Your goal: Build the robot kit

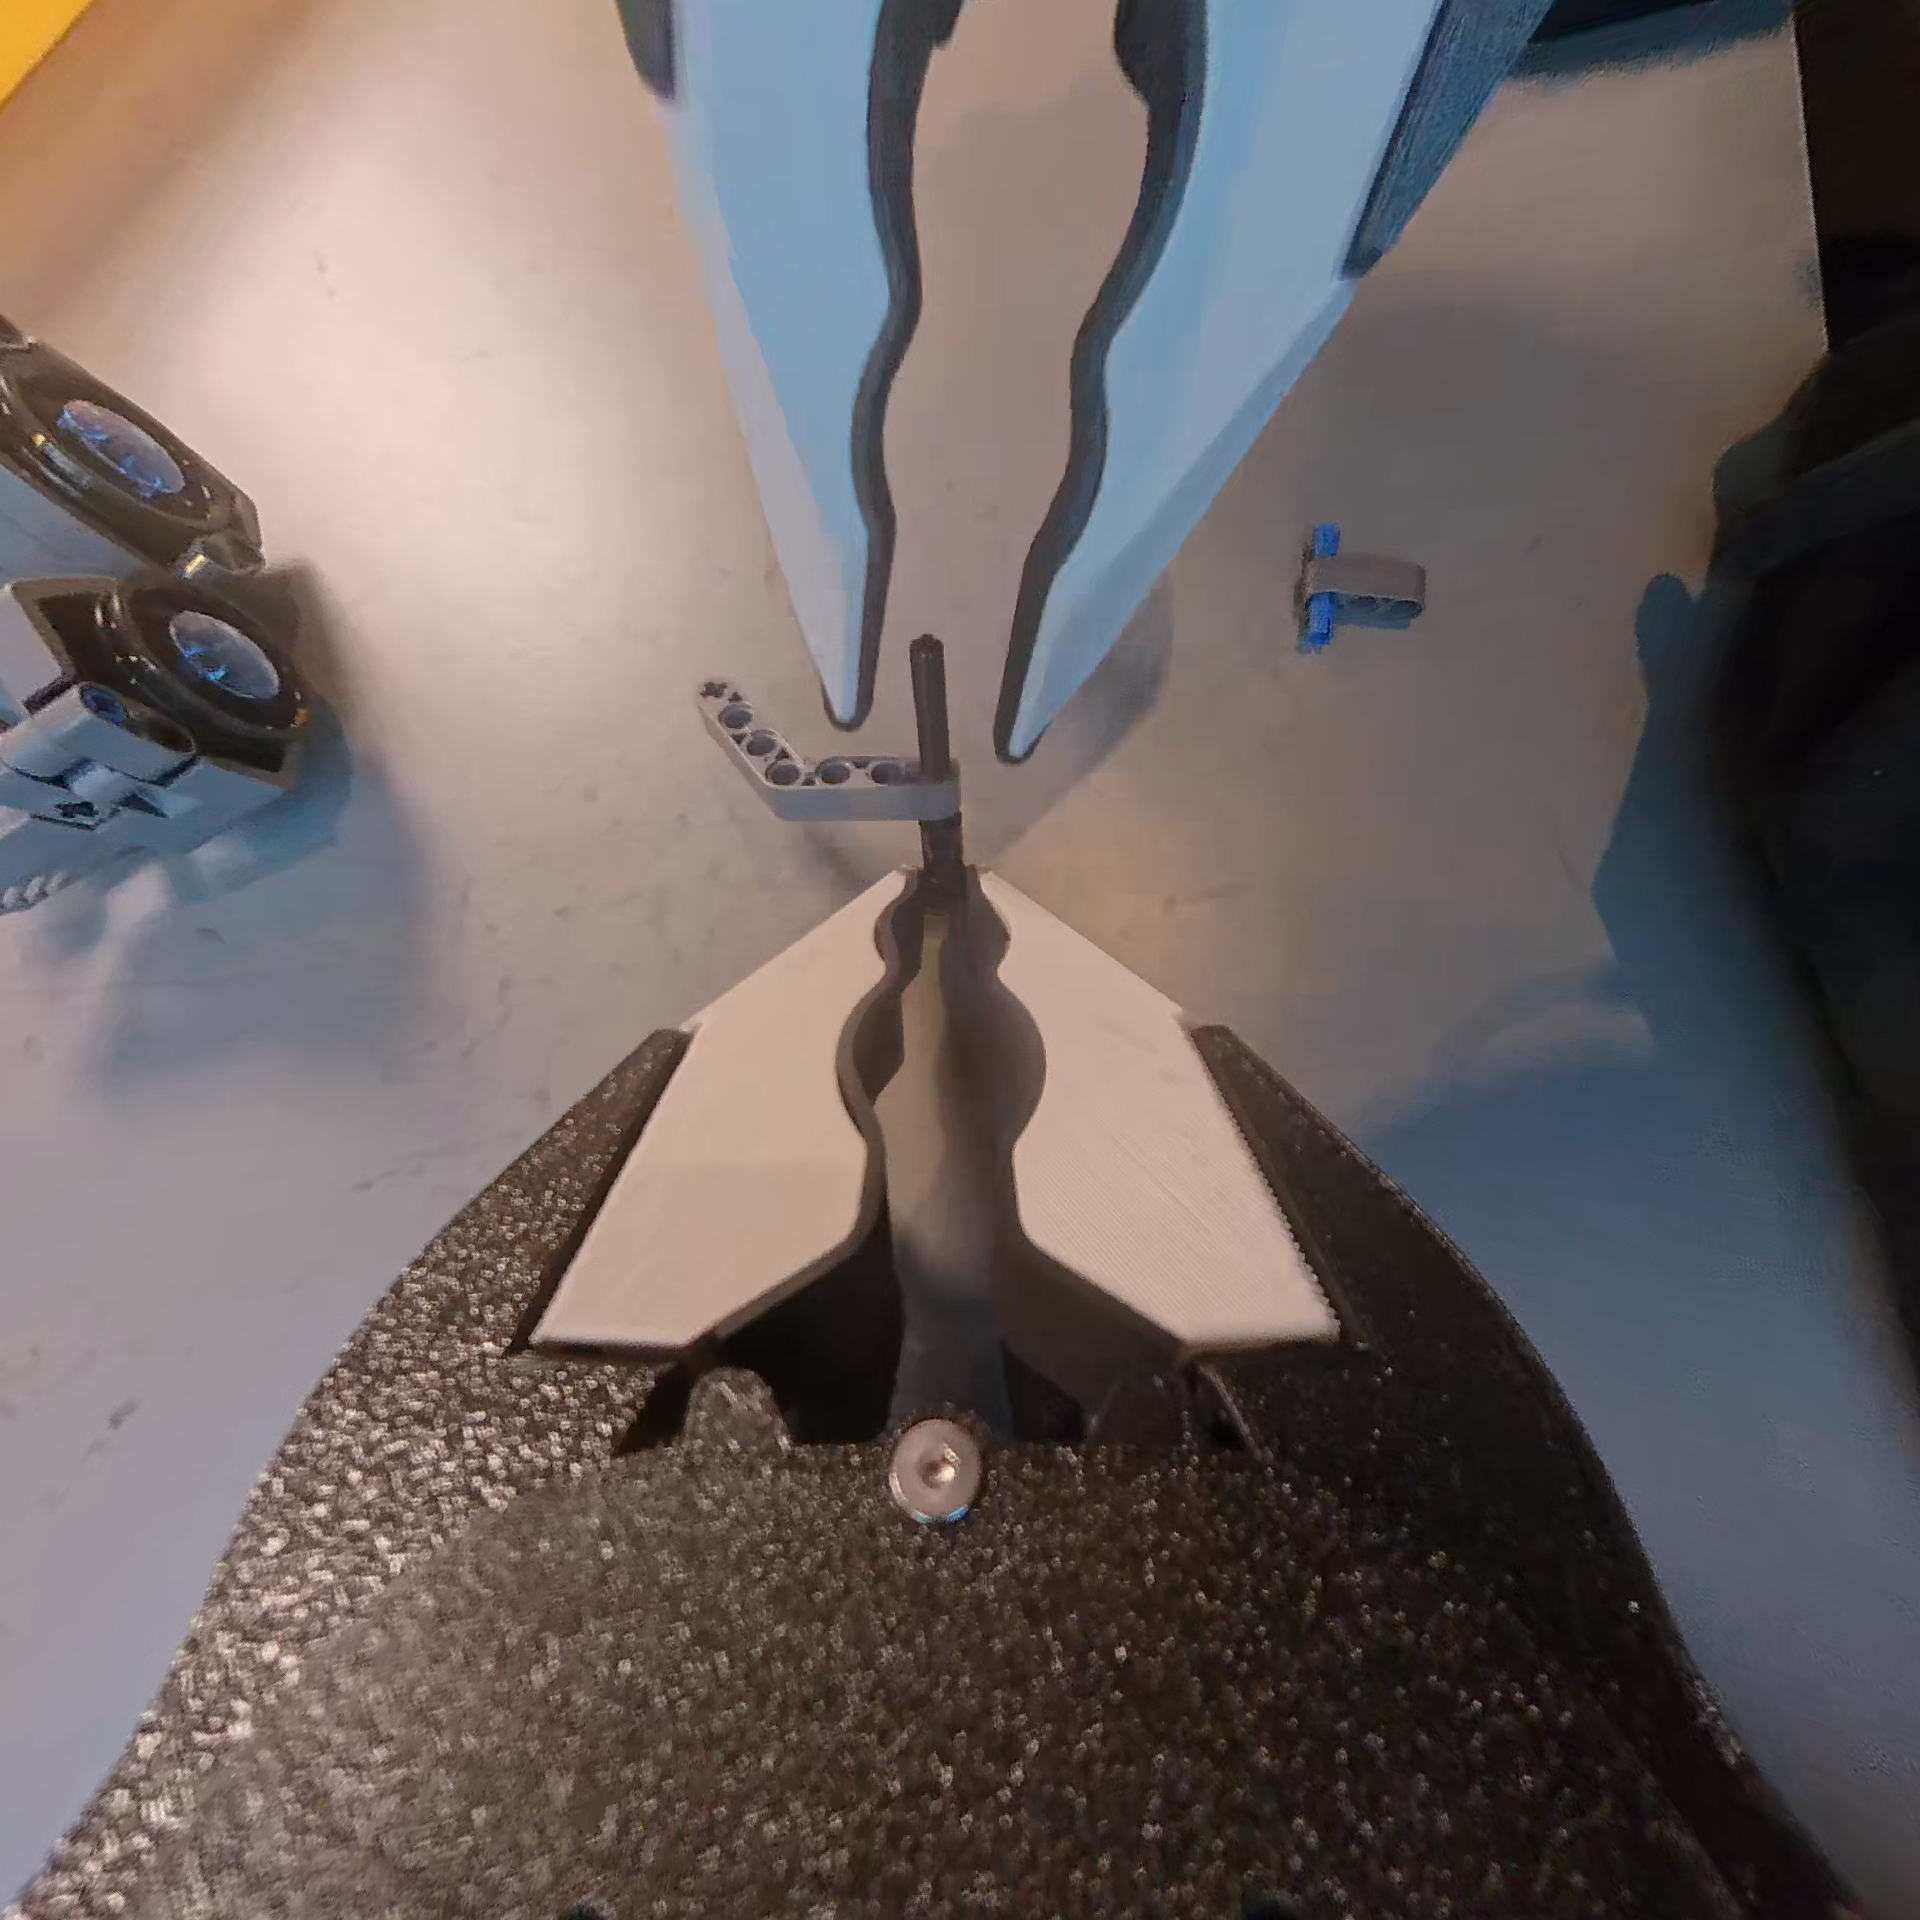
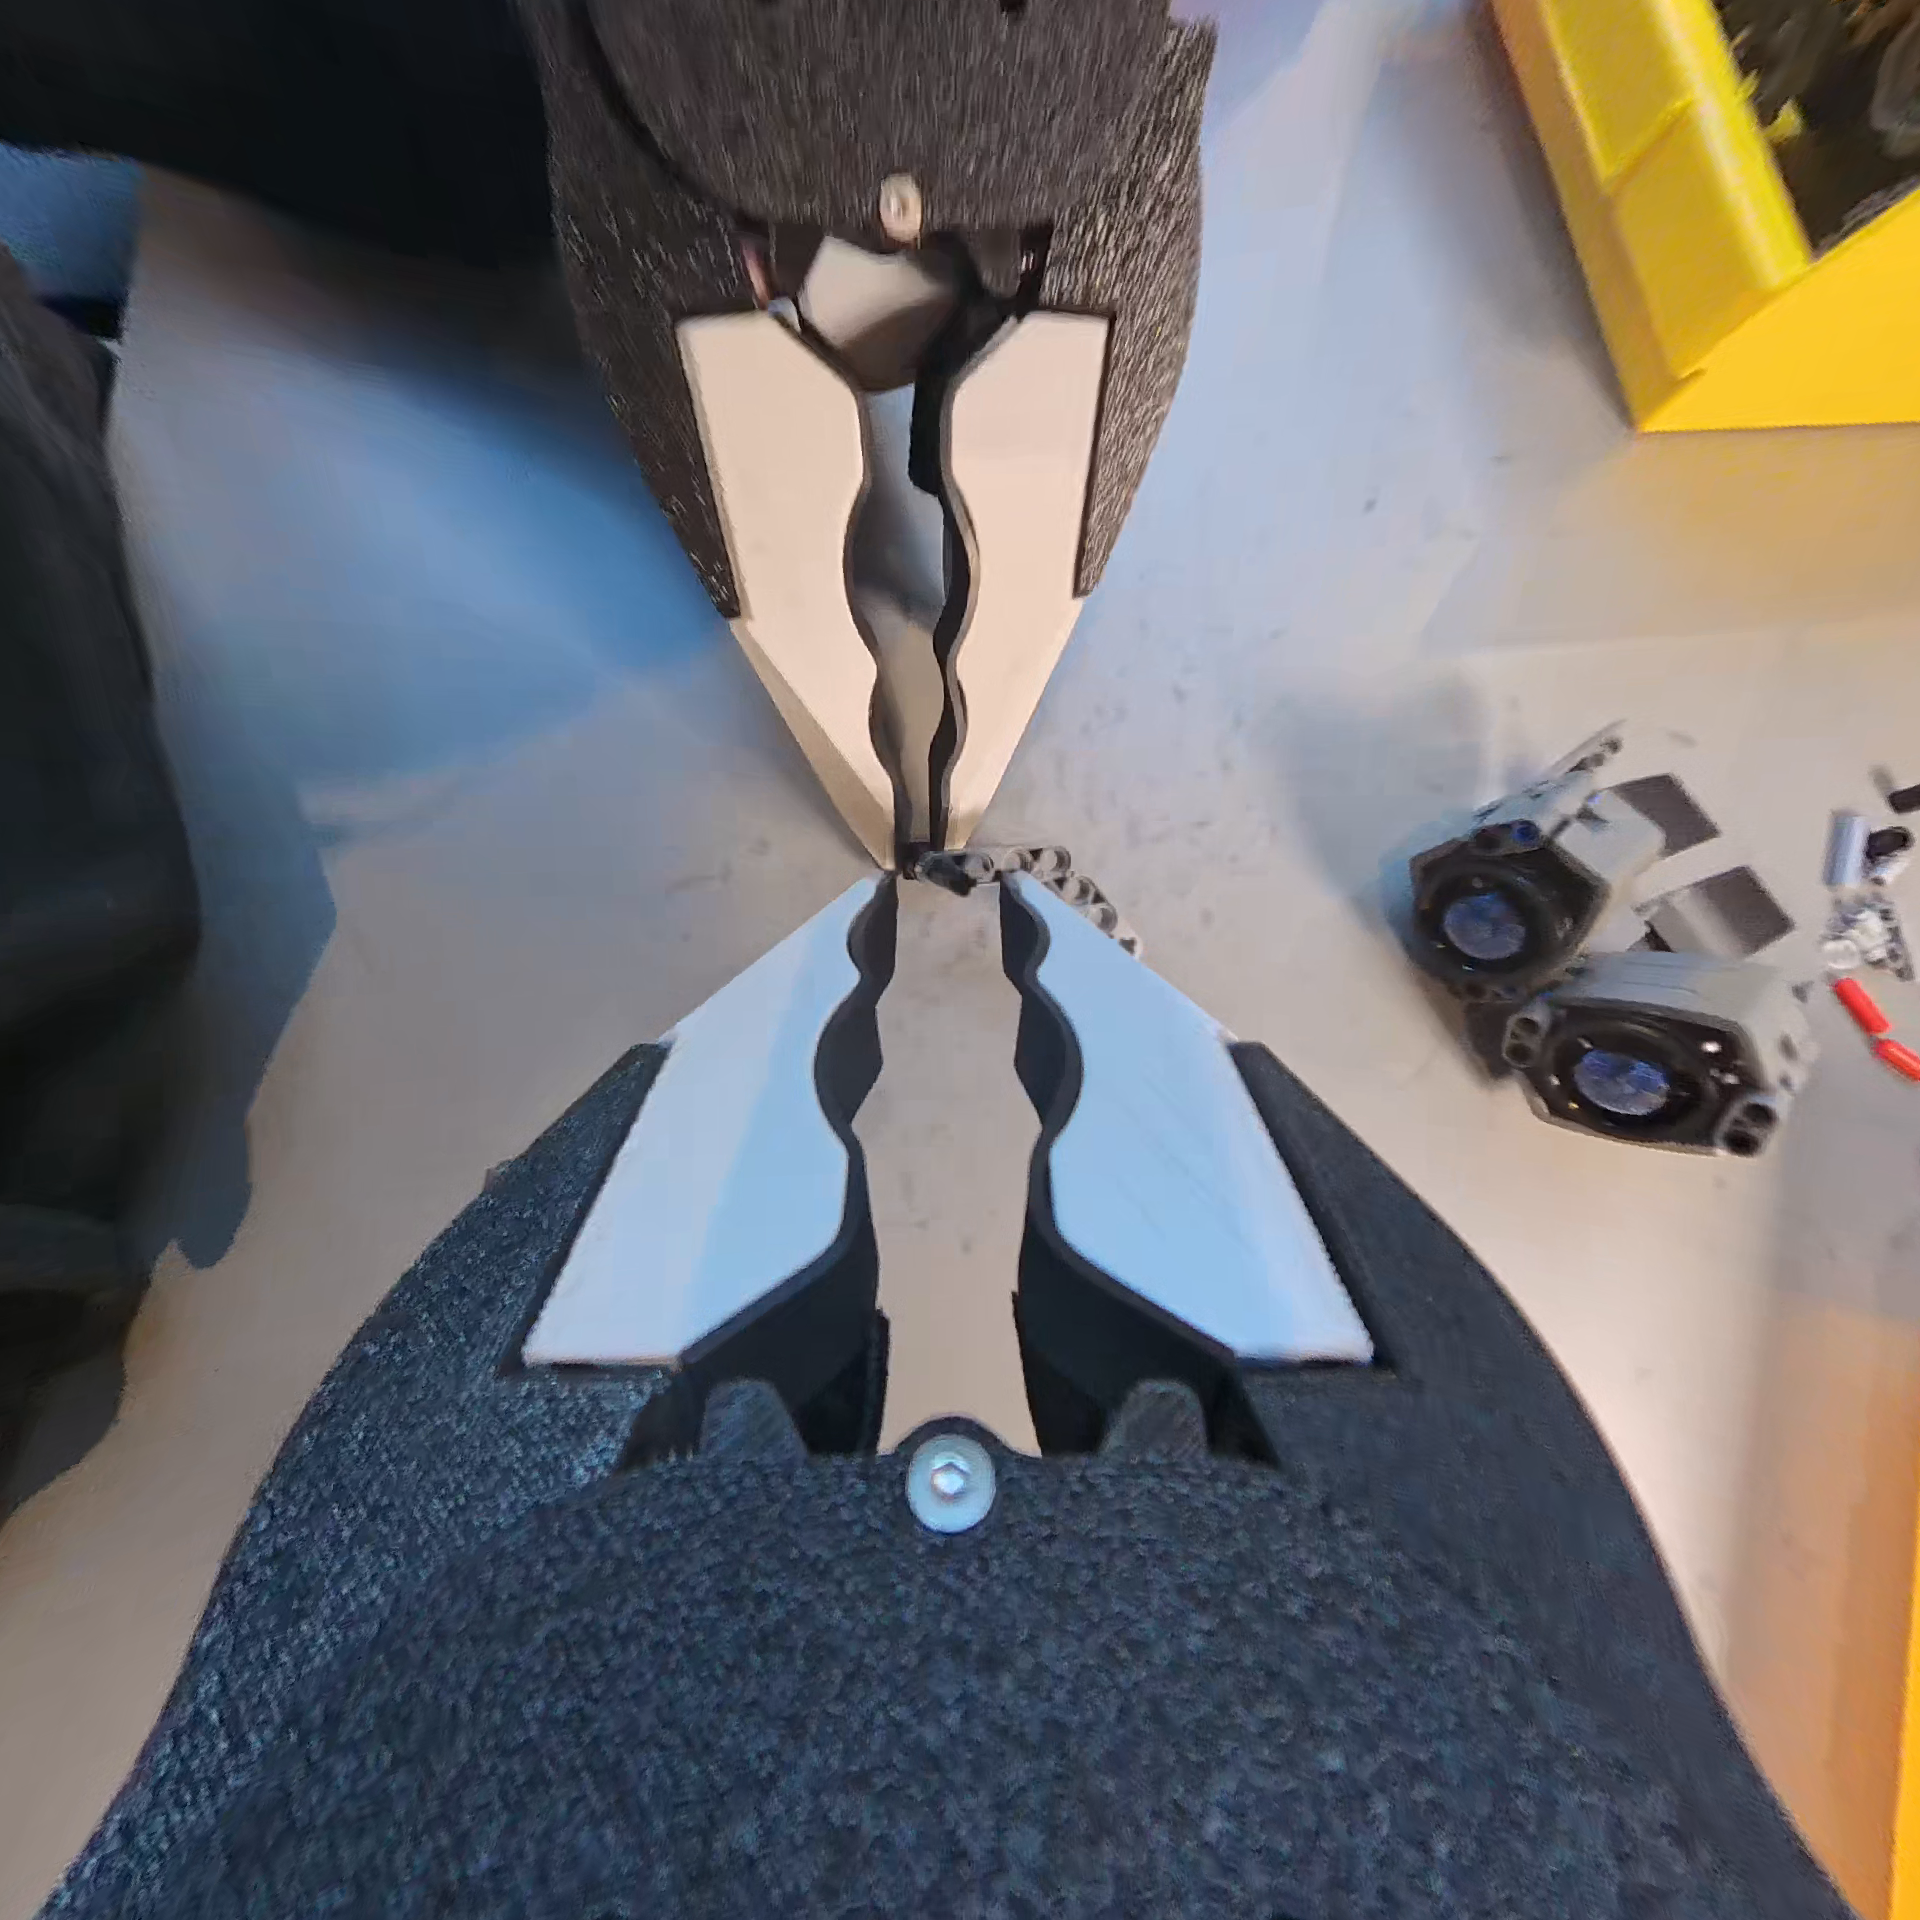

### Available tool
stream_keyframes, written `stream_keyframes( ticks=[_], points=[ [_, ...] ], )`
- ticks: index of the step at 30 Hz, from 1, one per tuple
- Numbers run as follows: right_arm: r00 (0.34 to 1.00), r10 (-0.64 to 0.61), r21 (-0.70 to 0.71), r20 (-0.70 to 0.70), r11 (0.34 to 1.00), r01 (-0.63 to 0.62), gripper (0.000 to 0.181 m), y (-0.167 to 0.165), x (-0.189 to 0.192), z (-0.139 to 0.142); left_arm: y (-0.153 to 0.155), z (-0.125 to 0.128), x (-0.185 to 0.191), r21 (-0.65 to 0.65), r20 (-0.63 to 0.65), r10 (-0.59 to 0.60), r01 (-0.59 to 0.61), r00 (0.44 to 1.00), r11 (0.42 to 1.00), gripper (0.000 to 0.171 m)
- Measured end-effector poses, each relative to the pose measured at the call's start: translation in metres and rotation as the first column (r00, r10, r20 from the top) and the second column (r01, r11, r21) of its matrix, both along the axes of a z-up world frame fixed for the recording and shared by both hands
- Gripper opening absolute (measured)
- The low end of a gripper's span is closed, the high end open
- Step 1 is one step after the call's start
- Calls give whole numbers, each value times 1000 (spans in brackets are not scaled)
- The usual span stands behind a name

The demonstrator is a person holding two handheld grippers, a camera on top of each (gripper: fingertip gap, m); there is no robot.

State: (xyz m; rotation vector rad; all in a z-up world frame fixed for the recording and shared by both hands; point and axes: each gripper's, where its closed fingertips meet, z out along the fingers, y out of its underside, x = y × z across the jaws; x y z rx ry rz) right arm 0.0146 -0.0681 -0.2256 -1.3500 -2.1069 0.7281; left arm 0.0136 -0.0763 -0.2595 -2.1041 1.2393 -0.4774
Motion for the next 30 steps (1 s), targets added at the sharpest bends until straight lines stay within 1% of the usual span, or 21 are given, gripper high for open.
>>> stream_keyframes(
  ticks=[2, 5, 7, 8, 11, 12, 13, 15, 16, 18, 22, 30],
  points=[
    [1000, -7, 5, 24, 1000, 7, 17, 0, -1, -10, -2, -1, 0, -3, -7, -8, 8, 1000, 1000, 7],
    [1000, -15, -11, 13, 1000, 15, 12, 2, -1, -10, -2, -1, 1, -11, 2, -13, 13, 1000, 1000, 6],
    [999, -9, 7, 35, 1000, 9, 13, 5, 3, -12, -2, -1, 0, -15, 2, -9, 9, 1000, 1000, 6],
    [1000, -13, 10, 25, 1000, 13, 18, 8, 4, -9, -3, -1, -2, -22, -2, -9, 9, 1000, 1000, 6],
    [998, 9, -66, -54, 998, -13, 18, 3, 0, 10, -3, -1, -4, -24, -9, -7, 7, 1000, 1000, 6],
    [998, 13, -70, -61, 997, -17, 17, 1, -2, 12, -4, 0, -3, -26, -5, -11, 10, 1000, 1000, 6],
    [999, 24, -60, -47, 998, -27, 17, -1, -4, 8, -3, 0, -3, -22, -8, -9, 9, 1000, 1000, 6],
    [999, 32, -19, 21, 999, -32, 11, -1, -3, -10, -3, 0, -3, -23, -3, -9, 9, 1000, 1000, 5],
    [999, 25, -21, 20, 999, -24, 10, 0, -4, -13, -4, -1, -3, -33, -4, -8, 8, 1000, 999, 6],
    [1000, 9, -87, 11, 996, -8, 10, -2, -5, -11, -5, -1, -2, -46, 15, -7, 7, 1000, 999, 6],
    [1000, 14, -90, 18, 996, -12, 10, -3, -2, -11, -5, -1, 1, -54, 17, -7, 7, 1000, 999, 5],
    [998, 57, -3, 39, 998, -57, 9, -5, -1, -11, -4, 0, 3, -64, 19, 13, -12, 1000, 998, 4]
  ],
)
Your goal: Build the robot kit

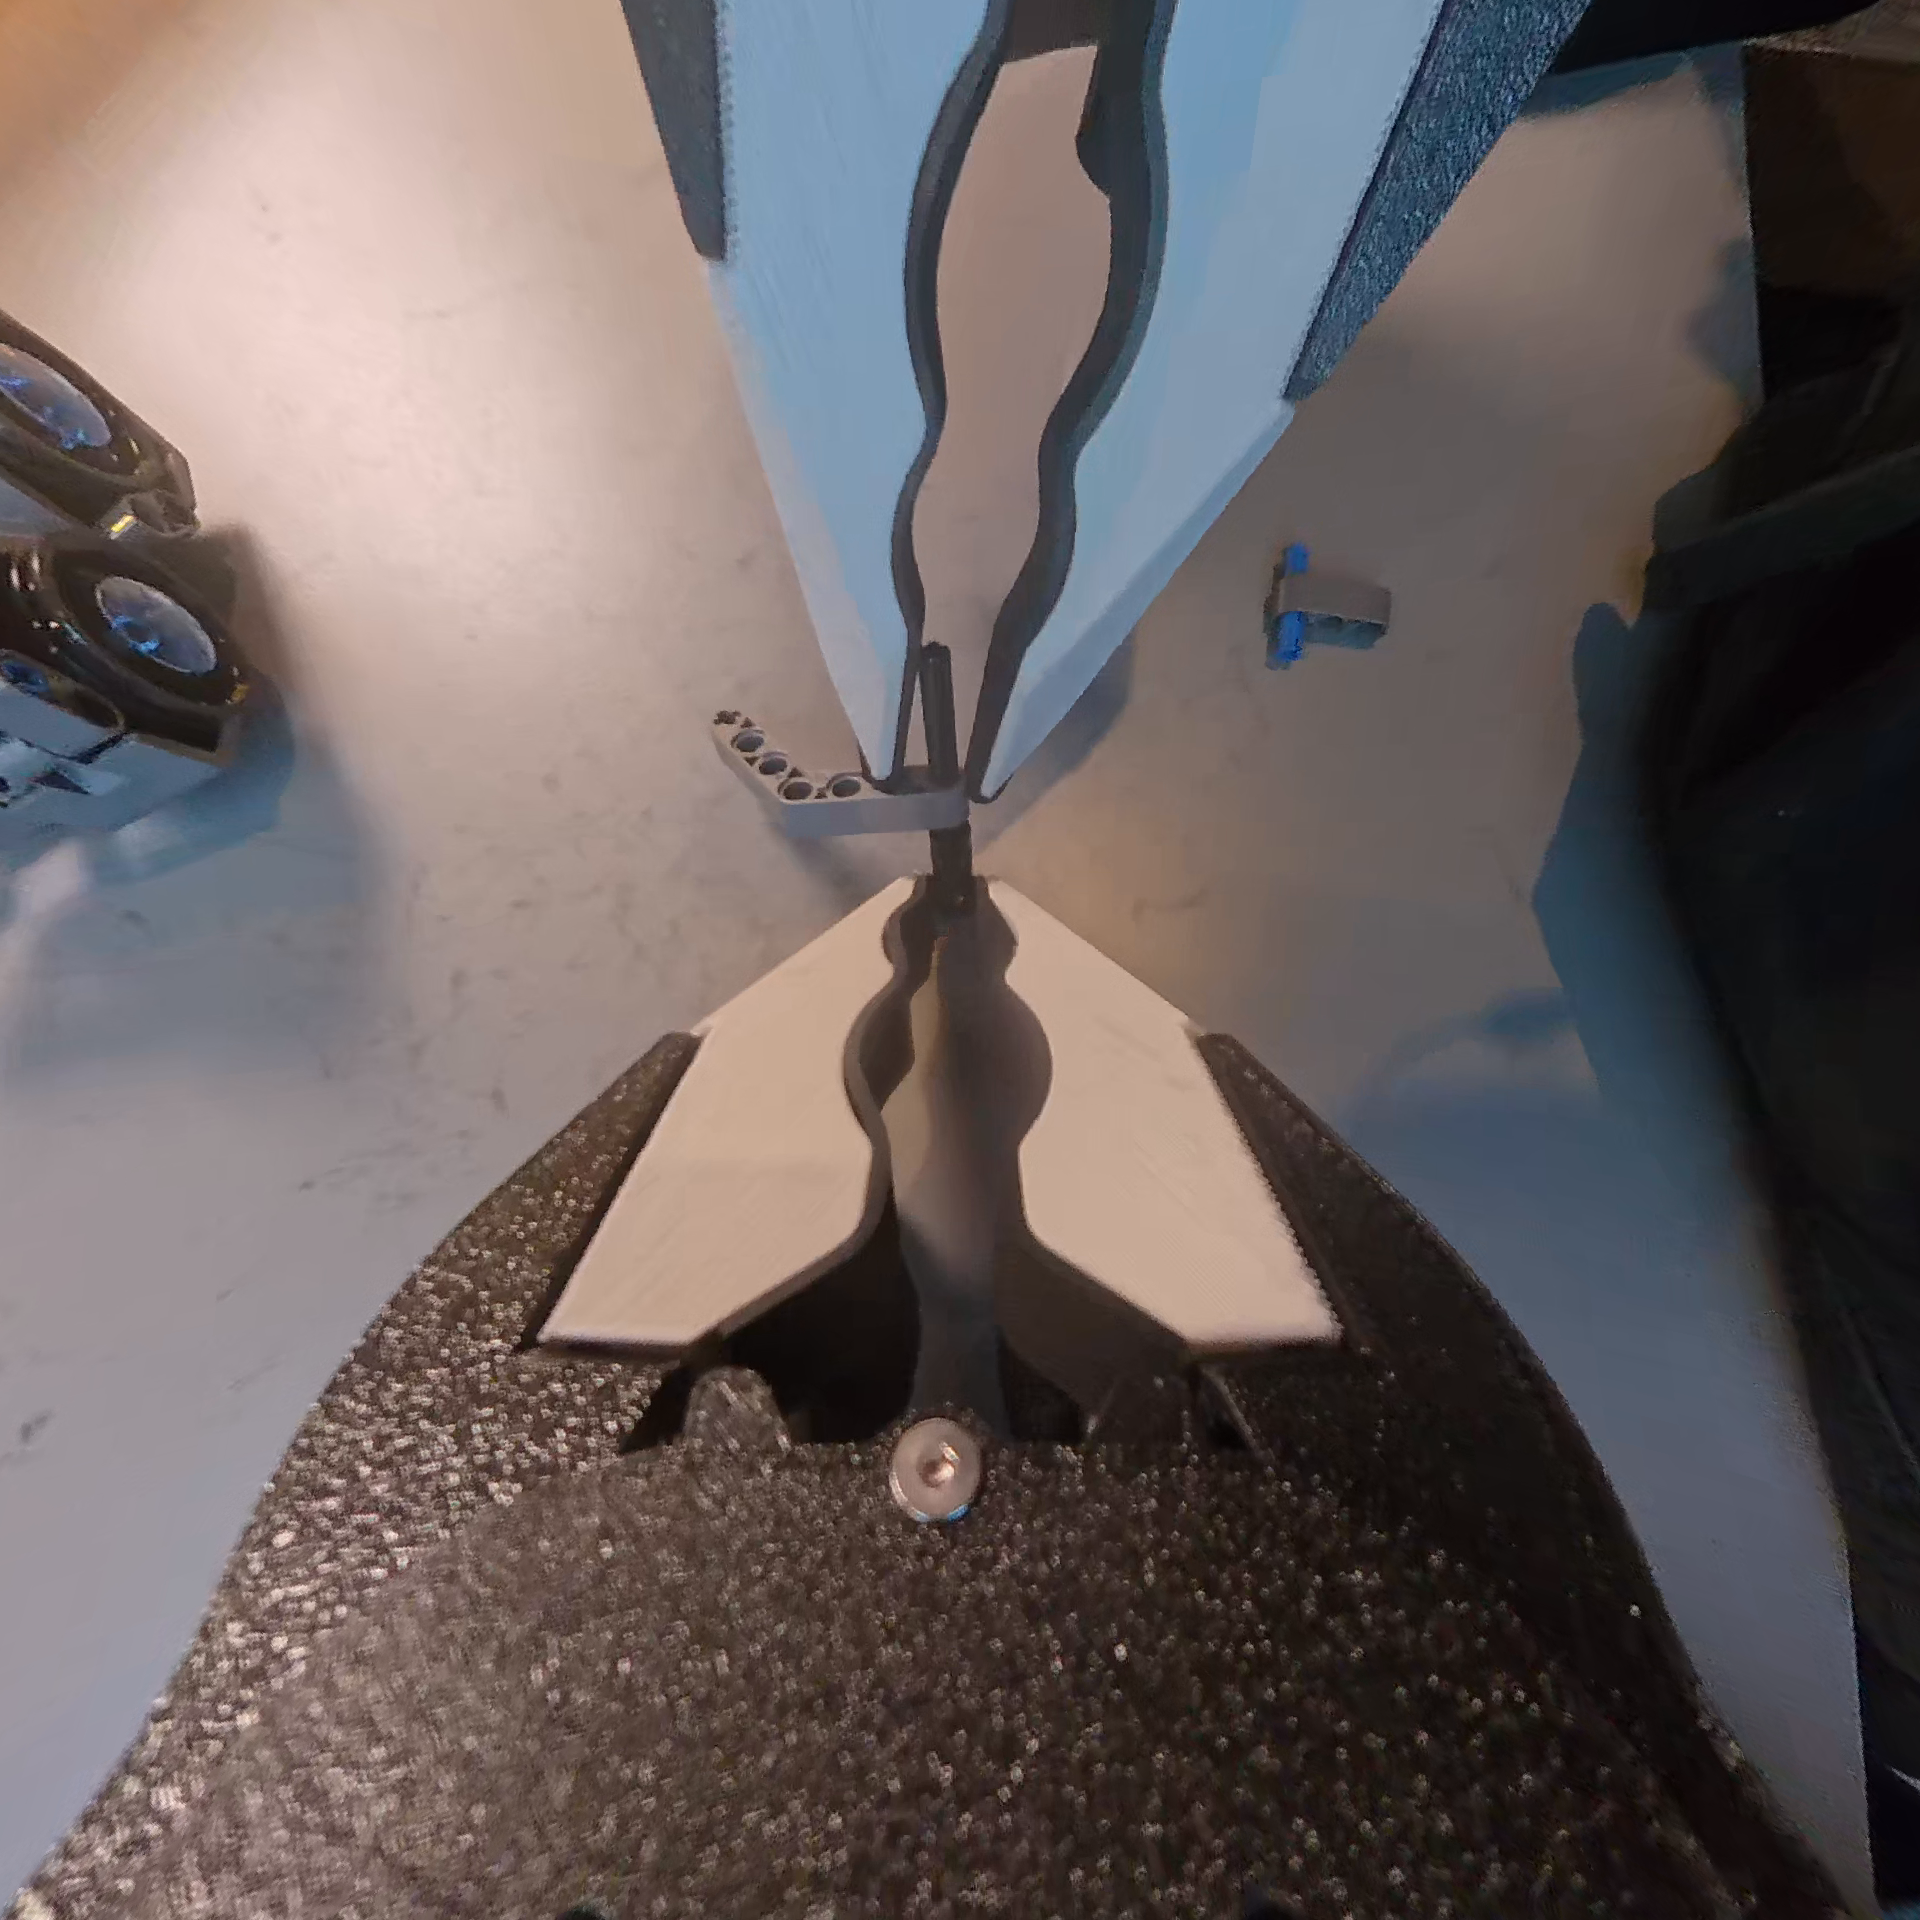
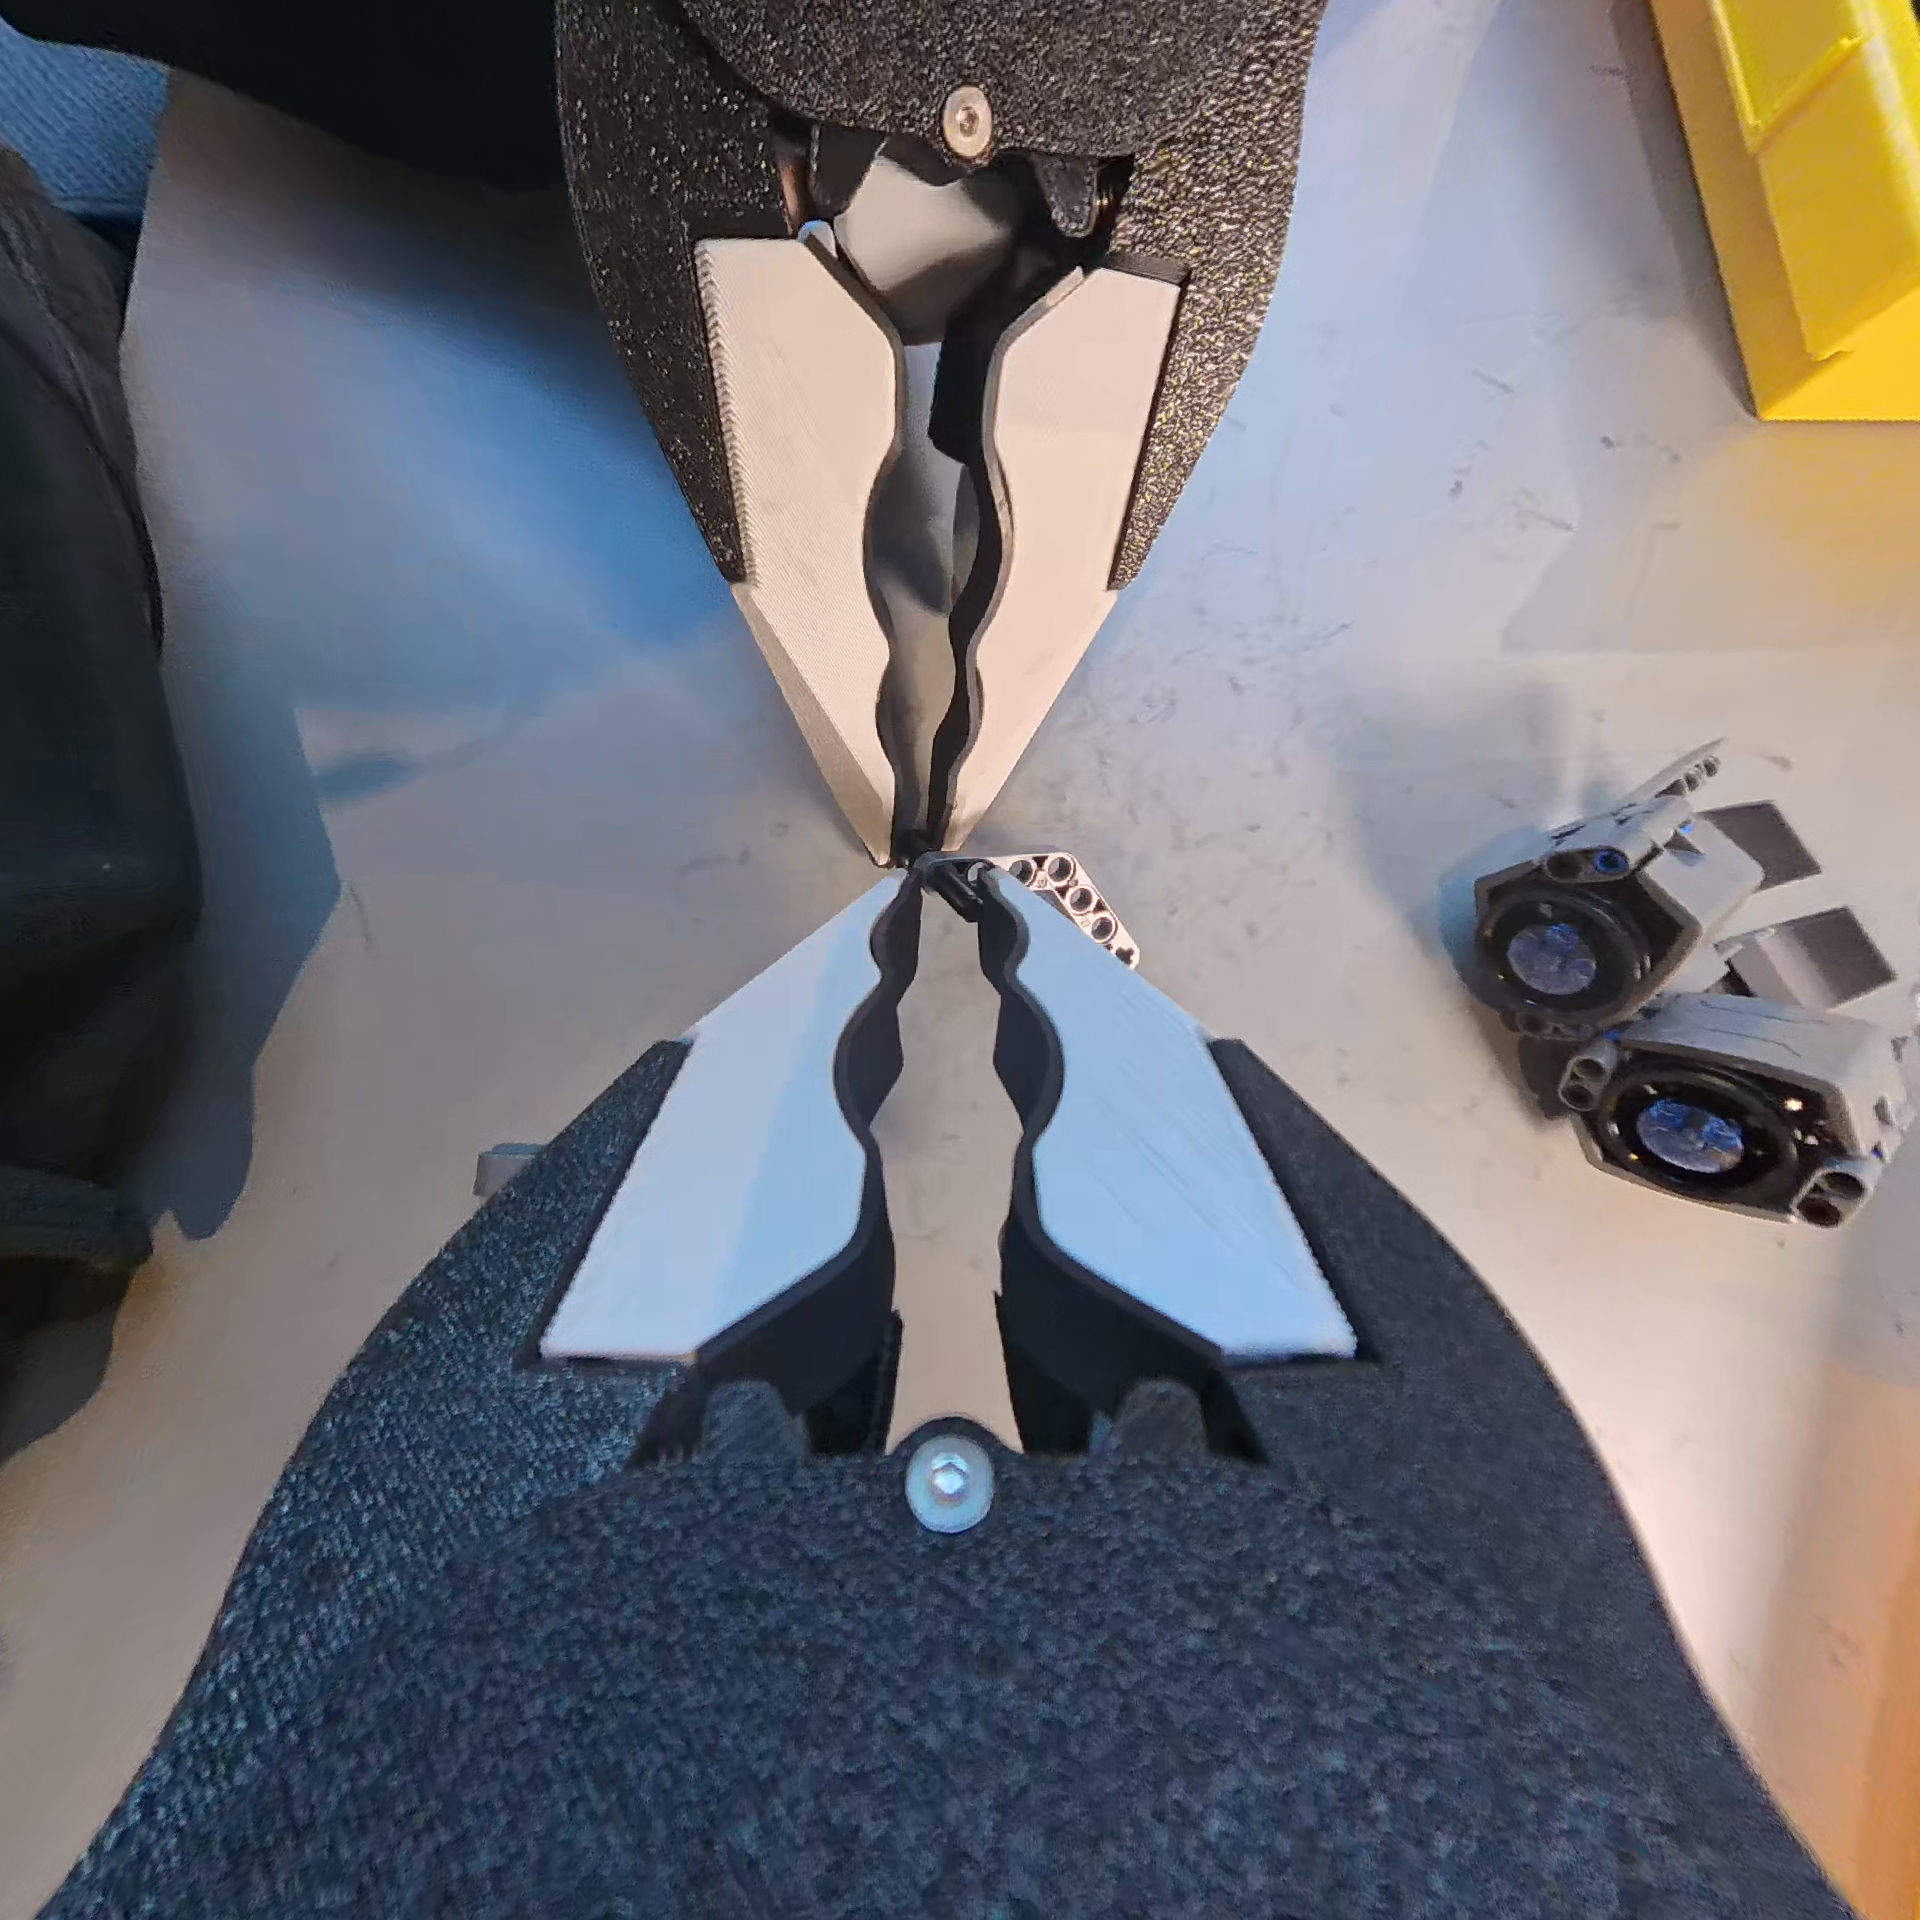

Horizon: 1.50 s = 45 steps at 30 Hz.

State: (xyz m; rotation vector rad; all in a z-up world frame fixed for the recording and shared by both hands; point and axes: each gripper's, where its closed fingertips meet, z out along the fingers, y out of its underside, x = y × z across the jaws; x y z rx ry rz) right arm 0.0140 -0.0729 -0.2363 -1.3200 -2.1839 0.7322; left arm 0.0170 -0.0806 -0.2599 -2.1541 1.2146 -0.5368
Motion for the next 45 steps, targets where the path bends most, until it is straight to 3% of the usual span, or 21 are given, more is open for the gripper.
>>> stream_keyframes(
  ticks=[19, 23, 27, 31, 36, 45],
  points=[
    [998, 57, 185, 38, 981, -63, 9, -7, 1, -1, -3, 1, 6, -64, 24, 16, -15, 1000, 998, 4],
    [999, 0, 18, -49, 1000, 1, 11, -6, 1, 2, -7, 4, 2, -57, 3, -9, 9, 1000, 998, 6],
    [994, -45, -170, -98, 985, 28, 18, -8, 22, 22, -12, 9, -13, -40, -68, -24, 21, 997, 999, 7],
    [997, 49, -152, 54, 988, -40, 18, -26, 66, 7, -20, 1, -21, -69, -148, -64, 54, 987, 996, 8],
    [985, 39, -158, 166, 987, -12, 28, -47, 86, -14, -23, -2, -17, -63, -163, -79, 70, 984, 996, 9],
    [988, -33, -150, 148, 987, 55, 22, -41, 77, -22, -22, 1, -15, -105, -43, -29, 25, 999, 994, 25]
  ],
)
